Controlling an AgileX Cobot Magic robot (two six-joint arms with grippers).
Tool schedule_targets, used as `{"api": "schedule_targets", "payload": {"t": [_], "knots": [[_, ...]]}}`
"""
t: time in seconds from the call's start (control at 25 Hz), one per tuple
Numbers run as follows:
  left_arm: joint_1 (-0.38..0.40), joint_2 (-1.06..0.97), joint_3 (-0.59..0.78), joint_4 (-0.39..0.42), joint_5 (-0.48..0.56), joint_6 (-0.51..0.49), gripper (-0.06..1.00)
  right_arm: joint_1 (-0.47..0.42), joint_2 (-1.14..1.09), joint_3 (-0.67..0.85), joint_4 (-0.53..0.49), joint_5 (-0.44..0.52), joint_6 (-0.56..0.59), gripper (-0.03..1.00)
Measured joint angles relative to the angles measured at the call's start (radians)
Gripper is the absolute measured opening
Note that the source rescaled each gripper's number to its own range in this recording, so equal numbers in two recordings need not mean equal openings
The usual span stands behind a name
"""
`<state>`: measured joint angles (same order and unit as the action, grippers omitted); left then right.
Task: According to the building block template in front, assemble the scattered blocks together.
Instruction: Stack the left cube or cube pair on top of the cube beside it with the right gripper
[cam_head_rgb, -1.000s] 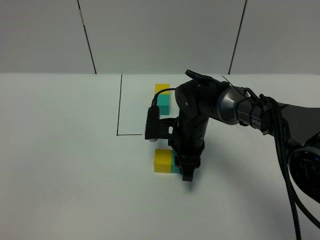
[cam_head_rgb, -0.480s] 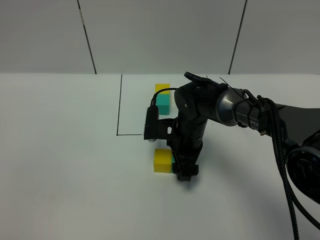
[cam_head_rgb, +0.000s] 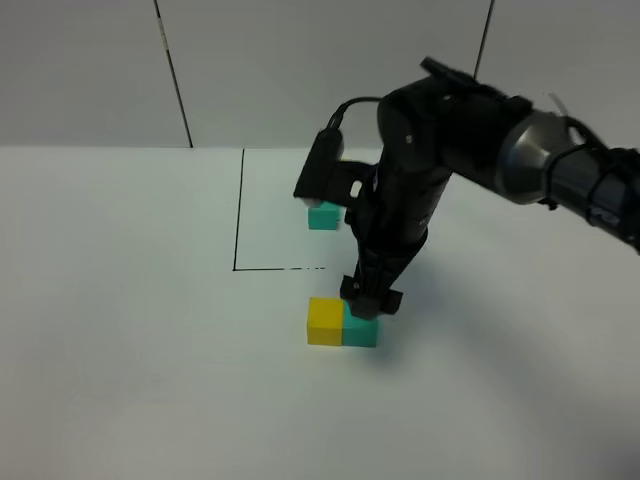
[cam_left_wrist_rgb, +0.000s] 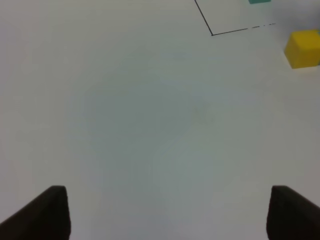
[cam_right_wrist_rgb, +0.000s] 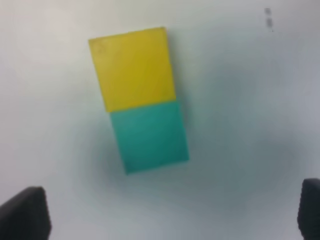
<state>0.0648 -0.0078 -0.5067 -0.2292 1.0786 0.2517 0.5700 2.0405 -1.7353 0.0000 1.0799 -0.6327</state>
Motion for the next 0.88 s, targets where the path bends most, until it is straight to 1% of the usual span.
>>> {"api": "schedule_targets", "payload": {"t": [0.12,0.24,0.36,0.44,0.52,0.64,0.8,0.88], "knots": [[0.0,0.0,0.0,0.0,0.0,0.0,0.91,-0.027,-0.11,0.0,0.006,-0.028,0.18,1.0],[0.0,0.0,0.0,0.0,0.0,0.0,0.91,-0.086,-0.214,0.0,0.0,-0.086,0.353,1.0],[0.0,0.0,0.0,0.0,0.0,0.0,0.91,-0.154,-0.312,0.014,-0.036,-0.112,0.455,1.0],[0.0,0.0,0.0,0.0,0.0,0.0,0.91,-0.189,-0.376,0.065,-0.053,-0.136,0.495,1.0],[0.0,0.0,0.0,0.0,0.0,0.0,0.91,-0.223,-0.443,0.158,-0.057,-0.178,0.525,1.0],[0.0,0.0,0.0,0.0,0.0,0.0,0.91,-0.269,-0.547,0.321,-0.063,-0.279,0.567,1.0],[0.0,0.0,0.0,0.0,0.0,0.0,0.91,-0.294,-0.653,0.536,-0.065,-0.443,0.645,1.0],[0.0,0.0,0.0,0.0,0.0,0.0,0.91,-0.297,-0.688,0.619,-0.065,-0.519,0.68,1.0]]}}
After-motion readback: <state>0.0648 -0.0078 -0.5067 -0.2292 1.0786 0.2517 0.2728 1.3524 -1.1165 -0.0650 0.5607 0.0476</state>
